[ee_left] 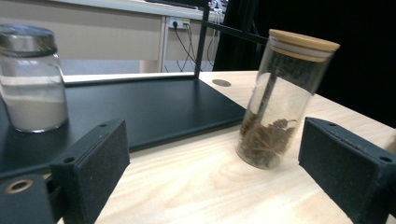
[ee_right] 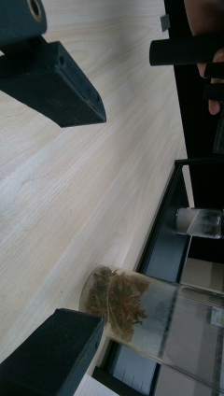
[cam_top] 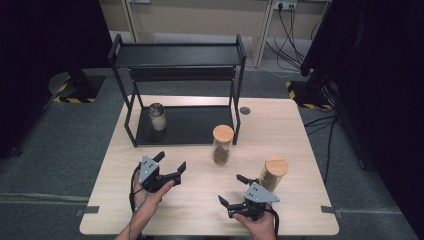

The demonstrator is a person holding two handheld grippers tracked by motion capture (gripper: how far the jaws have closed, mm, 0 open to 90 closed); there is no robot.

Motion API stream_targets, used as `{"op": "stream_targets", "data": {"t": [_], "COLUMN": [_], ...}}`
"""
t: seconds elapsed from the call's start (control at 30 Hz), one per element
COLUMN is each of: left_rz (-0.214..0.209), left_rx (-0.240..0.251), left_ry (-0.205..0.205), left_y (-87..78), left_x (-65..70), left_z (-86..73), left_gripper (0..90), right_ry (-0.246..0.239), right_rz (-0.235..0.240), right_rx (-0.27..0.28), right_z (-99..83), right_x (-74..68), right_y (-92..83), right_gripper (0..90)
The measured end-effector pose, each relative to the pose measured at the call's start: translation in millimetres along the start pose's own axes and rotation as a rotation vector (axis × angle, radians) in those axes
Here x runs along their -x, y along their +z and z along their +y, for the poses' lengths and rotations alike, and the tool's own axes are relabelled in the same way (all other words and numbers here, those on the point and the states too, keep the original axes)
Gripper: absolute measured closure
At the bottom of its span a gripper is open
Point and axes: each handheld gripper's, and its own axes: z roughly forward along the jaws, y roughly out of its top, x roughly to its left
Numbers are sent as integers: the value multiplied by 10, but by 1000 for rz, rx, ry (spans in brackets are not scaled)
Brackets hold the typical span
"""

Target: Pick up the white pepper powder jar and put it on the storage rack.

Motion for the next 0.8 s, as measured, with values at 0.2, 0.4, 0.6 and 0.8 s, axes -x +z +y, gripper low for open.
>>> {"op": "stream_targets", "data": {"t": [0.2, 0.4, 0.6, 0.8], "left_rz": [-9, -22, -36, -35], "left_rx": [-6, -14, -22, -33], "left_ry": [-4, -8, -16, -23], "left_y": [-55, -98, -129, -152], "left_x": [46, 98, 142, 143], "left_z": [-53, -110, -181, -252], "left_gripper": [81, 81, 81, 81], "right_ry": [4, 5, 7, 8], "right_rz": [0, 0, 0, 0], "right_rx": [0, 1, 1, 2], "right_z": [0, 0, -1, -1], "right_x": [4, 4, 7, 8], "right_y": [-1, -2, -2, -3], "right_gripper": [46, 46, 45, 43]}}
